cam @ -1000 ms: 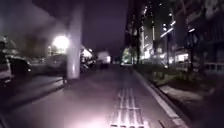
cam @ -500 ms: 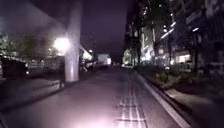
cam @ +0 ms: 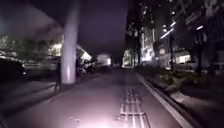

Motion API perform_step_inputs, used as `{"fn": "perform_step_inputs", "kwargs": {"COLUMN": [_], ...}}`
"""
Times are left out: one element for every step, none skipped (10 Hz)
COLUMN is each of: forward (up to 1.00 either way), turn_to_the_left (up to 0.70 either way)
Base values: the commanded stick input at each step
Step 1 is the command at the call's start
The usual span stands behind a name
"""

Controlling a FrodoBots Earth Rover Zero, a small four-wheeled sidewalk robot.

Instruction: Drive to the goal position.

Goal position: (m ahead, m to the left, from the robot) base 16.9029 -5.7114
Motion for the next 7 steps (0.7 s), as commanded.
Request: {"fn": "perform_step_inputs", "kwargs": {"forward": [0.45, 0.45, 0.45, 0.45, 0.45, 0.45, 0.45], "turn_to_the_left": [0.00, 0.00, 0.00, 0.00, 0.00, 0.00, 0.00]}}
